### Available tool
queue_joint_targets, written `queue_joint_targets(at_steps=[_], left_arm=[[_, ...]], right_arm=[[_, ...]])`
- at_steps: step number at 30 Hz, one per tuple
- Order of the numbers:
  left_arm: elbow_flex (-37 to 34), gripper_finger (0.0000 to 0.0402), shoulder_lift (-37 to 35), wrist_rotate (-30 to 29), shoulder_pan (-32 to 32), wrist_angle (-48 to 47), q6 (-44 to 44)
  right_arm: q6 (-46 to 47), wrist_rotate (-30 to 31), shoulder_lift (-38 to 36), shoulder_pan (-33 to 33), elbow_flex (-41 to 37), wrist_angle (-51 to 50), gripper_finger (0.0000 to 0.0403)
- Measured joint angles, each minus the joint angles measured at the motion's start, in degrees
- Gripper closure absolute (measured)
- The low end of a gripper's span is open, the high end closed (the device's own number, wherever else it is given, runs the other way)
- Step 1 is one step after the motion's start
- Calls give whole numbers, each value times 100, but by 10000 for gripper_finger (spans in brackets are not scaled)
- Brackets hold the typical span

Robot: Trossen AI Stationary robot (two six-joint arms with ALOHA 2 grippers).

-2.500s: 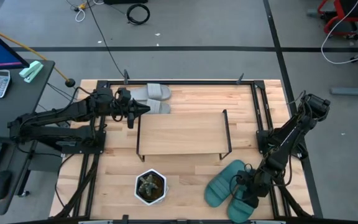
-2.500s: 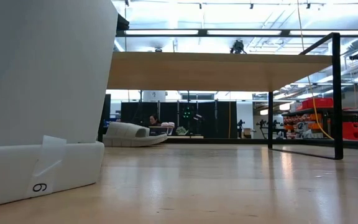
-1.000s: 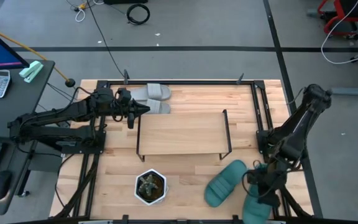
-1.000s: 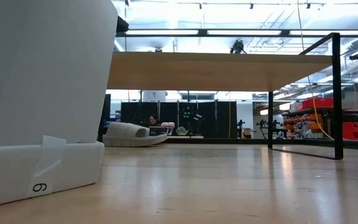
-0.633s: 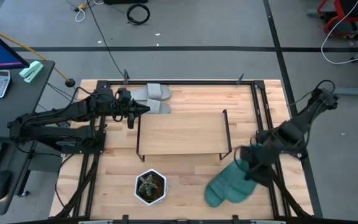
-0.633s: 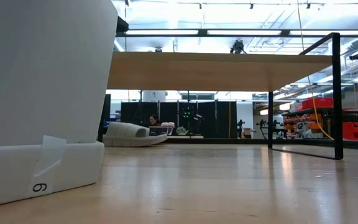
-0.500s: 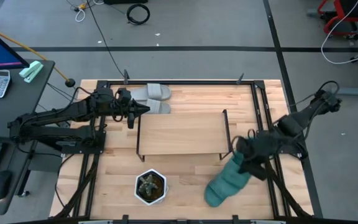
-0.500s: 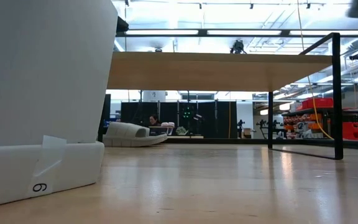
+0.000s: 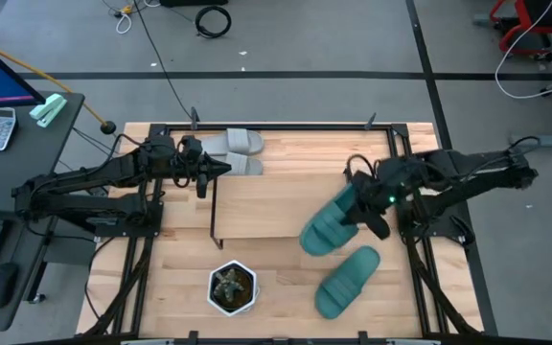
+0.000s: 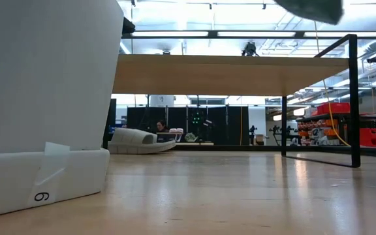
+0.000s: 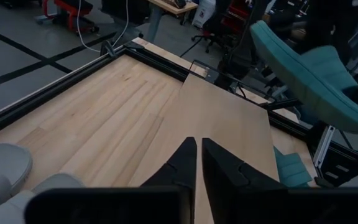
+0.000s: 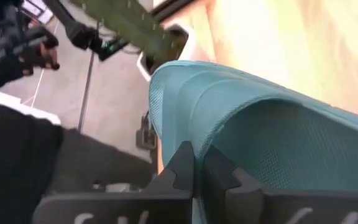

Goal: Pick and place slides into the shelf
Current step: Put the right green slide on the shelf

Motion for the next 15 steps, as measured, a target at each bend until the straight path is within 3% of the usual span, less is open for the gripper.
queue_joint_targets(at_steps=[11, 15], left_arm=[[0, 368, 1, -1, 1, 3, -2], [0, 370, 0, 1, 0, 4, -13]], right_arm=[[-1389, -1637, 816, -1488, -1, 329, 393], [-1608, -1815, 1008, -1764, 17, 362, 393]])
